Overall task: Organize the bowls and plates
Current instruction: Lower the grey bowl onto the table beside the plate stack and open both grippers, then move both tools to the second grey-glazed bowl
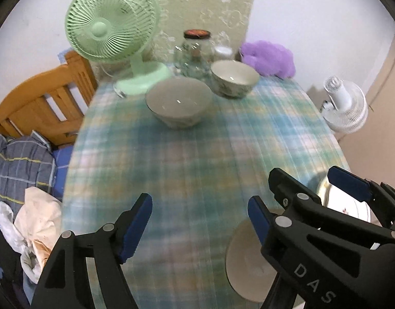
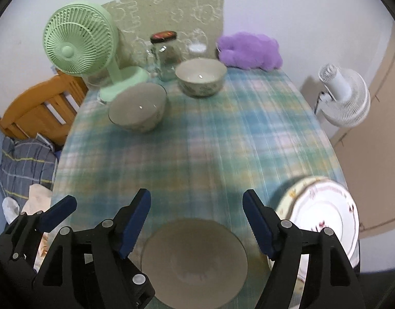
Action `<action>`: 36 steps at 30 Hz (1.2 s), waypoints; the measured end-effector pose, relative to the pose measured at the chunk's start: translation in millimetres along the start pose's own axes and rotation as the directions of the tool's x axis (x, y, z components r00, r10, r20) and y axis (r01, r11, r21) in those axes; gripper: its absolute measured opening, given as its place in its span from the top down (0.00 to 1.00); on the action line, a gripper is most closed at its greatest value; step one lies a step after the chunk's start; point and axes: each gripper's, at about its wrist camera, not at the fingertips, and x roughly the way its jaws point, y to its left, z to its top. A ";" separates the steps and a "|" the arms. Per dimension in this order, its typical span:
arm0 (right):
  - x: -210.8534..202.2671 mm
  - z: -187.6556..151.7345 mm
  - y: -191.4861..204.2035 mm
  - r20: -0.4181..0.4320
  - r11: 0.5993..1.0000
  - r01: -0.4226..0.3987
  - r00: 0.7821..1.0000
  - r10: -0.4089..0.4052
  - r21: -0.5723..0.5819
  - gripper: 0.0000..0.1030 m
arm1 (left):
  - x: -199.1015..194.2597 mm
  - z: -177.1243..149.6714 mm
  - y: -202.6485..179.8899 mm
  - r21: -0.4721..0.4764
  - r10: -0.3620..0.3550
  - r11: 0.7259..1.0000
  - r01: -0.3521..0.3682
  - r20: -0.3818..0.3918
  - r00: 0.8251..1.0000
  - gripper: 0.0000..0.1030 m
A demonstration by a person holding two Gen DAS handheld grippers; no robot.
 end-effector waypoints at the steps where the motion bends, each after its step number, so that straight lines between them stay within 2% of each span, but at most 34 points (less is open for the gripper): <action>1: 0.5 5.2 1.3 0.010 1.000 -0.005 1.000 0.005 -0.005 0.25 | 0.2 3.0 1.1 -0.003 0.004 1.000 -0.004 0.009 1.000 0.24; 6: 10.9 31.8 5.8 0.050 0.998 -0.019 0.998 0.022 -0.052 0.25 | 11.3 24.9 -0.8 -0.010 0.052 0.999 -0.052 0.049 0.997 0.24; 10: 23.4 55.0 4.9 0.062 0.996 -0.022 0.998 0.027 -0.083 0.25 | 24.5 43.7 -0.9 -0.050 0.062 0.997 -0.059 0.065 0.996 0.24; 14: 39.4 76.8 5.7 0.070 0.991 -0.054 0.996 0.063 -0.125 0.25 | 37.3 60.3 -0.5 -0.068 0.116 0.992 -0.110 0.092 0.989 0.24; 18: 62.3 96.1 9.6 0.075 0.984 -0.081 0.993 0.094 -0.158 0.25 | 57.9 76.6 4.4 -0.106 0.139 0.986 -0.131 0.079 0.987 0.24; 28: 115.0 138.0 25.7 0.087 0.971 -0.137 0.984 0.156 -0.195 0.25 | 99.2 109.3 24.9 -0.193 0.255 0.953 -0.234 0.094 0.962 0.28; 29: 118.5 140.5 27.6 0.087 0.970 -0.141 0.983 0.160 -0.197 0.26 | 101.9 111.5 26.5 -0.196 0.268 0.949 -0.245 0.096 0.959 0.28; 32: 132.6 148.5 34.2 0.074 0.965 -0.165 0.980 0.183 -0.202 0.37 | 112.0 118.3 33.7 -0.207 0.285 0.943 -0.262 0.091 0.954 0.28; 36: 147.7 154.3 43.4 0.067 0.963 -0.168 0.980 0.186 -0.210 0.39 | 126.6 124.2 42.9 -0.206 0.273 0.946 -0.251 0.085 0.958 0.33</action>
